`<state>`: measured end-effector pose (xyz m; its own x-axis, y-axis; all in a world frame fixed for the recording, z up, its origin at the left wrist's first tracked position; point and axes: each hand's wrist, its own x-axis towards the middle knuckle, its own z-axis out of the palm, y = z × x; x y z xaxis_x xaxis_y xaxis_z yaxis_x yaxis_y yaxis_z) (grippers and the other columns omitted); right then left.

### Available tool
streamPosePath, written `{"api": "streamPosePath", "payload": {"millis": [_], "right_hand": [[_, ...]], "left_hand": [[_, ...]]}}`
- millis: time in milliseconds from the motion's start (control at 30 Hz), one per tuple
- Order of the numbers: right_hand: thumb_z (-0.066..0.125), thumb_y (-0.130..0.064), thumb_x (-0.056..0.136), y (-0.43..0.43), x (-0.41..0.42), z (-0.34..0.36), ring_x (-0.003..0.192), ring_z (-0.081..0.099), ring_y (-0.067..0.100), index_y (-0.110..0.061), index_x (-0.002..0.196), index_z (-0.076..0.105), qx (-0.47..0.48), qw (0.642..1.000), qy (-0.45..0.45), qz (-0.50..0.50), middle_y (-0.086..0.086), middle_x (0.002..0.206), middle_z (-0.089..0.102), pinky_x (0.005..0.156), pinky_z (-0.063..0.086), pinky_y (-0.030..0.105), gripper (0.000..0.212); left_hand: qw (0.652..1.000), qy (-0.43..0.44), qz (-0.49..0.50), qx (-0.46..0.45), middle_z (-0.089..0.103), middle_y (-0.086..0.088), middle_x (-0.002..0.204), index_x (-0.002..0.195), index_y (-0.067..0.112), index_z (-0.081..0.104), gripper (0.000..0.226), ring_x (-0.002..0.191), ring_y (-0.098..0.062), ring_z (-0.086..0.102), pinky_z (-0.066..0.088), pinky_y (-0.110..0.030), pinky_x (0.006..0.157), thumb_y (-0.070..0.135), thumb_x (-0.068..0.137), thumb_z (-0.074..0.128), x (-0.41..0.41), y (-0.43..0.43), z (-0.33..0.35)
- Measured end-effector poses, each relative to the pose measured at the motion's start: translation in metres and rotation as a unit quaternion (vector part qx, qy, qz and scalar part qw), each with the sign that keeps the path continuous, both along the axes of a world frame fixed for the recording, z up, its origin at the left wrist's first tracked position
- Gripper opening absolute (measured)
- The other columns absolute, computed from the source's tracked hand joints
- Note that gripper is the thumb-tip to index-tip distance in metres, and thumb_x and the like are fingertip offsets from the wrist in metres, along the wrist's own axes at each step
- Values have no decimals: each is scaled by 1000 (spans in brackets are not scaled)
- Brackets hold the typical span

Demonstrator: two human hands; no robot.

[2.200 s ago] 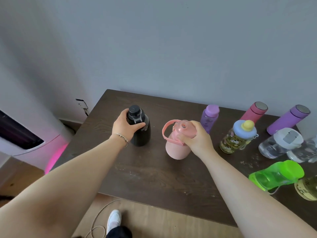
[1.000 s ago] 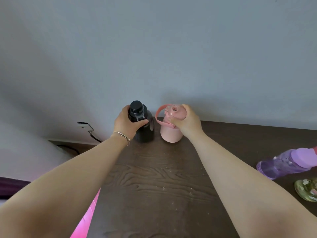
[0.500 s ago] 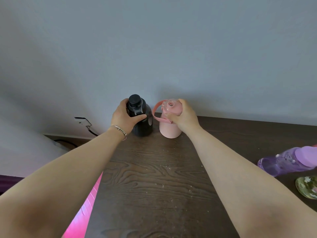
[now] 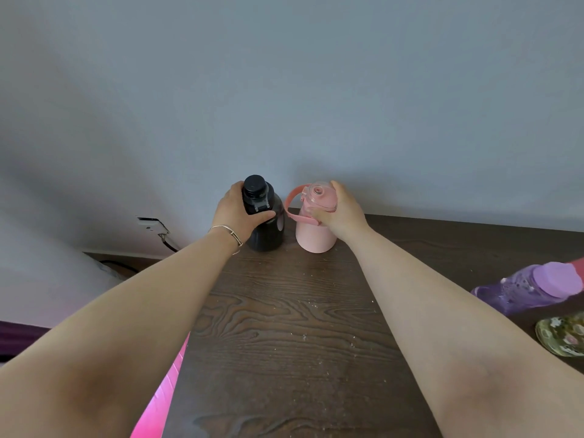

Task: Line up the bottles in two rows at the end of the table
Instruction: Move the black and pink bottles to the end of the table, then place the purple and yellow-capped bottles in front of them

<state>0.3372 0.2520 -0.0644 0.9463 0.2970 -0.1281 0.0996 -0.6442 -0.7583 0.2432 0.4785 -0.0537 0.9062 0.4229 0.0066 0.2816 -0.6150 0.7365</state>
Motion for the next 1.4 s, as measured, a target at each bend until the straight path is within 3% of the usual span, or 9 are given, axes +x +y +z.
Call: {"api": "streamPosePath", "payload": {"millis": [133, 233, 333, 467, 733, 833, 1000, 1233, 1400], "right_hand": [[76, -42, 82, -5, -16, 12, 135, 39, 27, -21, 154, 22, -39, 999, -30, 6, 9, 151, 37, 98, 39, 38, 92], [74, -40, 84, -16, -37, 25, 128, 45, 27, -22, 151, 28, -70, 993, -89, 32, 9, 144, 43, 93, 44, 40, 83], [70, -36, 87, -32, -59, 36, 129, 43, 32, -17, 149, 34, -163, 971, -161, 74, 10, 146, 42, 96, 43, 41, 74], [65, -37, 91, -55, -91, 48, 142, 30, 34, -15, 154, 24, -314, 919, -225, 85, 13, 156, 32, 113, 26, 42, 78], [61, -41, 93, -123, -154, 67, 149, 16, 26, -18, 155, 18, -368, 905, -213, 30, 7, 159, 26, 120, 14, 45, 79], [60, -42, 94, -153, -171, 74, 149, 15, 27, -18, 155, 19, -374, 904, -207, 5, 8, 160, 25, 121, 13, 45, 78], [60, -42, 94, -218, -194, 76, 149, 16, 28, -16, 155, 20, -368, 910, -186, -40, 8, 160, 25, 119, 16, 46, 78], [61, -45, 92, -338, -209, 65, 144, 27, 26, -16, 152, 28, -358, 916, -164, -83, 7, 155, 34, 117, 23, 44, 75], [63, -44, 91, -427, -200, 61, 146, 24, 28, -16, 154, 24, -346, 920, -157, -96, 10, 159, 28, 117, 23, 44, 79]], "left_hand": [[997, 53, -3, 63, 35, -9, 148, 147, 16, 22, 97, 134, -31, 34, 36, -46, 106, 50, 73, 75, -7, -6, 10], [965, 83, -30, 246, 9, -9, 159, 150, 17, 7, 100, 144, -30, 11, 25, -52, 111, 58, 79, 64, -20, -15, 19], [916, 68, -95, 385, 4, -10, 160, 150, 16, 5, 96, 146, -29, 3, 19, -53, 113, 61, 83, 56, -34, -26, 26], [879, 75, -155, 445, 7, -10, 160, 150, 15, 7, 92, 146, -28, 3, 15, -52, 113, 59, 85, 53, -50, -45, 35], [854, 64, -235, 460, -1, -12, 160, 149, 12, 5, 92, 147, -27, -1, 15, -53, 114, 60, 86, 50, -86, -107, 48], [844, 58, -246, 472, 5, -12, 159, 150, 11, 3, 92, 146, -28, 2, 15, -51, 114, 61, 87, 48, -95, -135, 57], [839, 56, -262, 474, 9, -10, 158, 149, 10, 3, 91, 145, -29, 6, 20, -47, 113, 61, 88, 47, -106, -190, 65], [835, 71, -281, 468, 4, -9, 160, 151, 12, 1, 90, 147, -25, 1, 13, -47, 116, 60, 90, 46, -102, -293, 54], [842, 60, -275, 460, 6, -9, 160, 151, 13, -2, 94, 147, -26, 4, 13, -46, 117, 61, 88, 49, -88, -379, 52]]}}
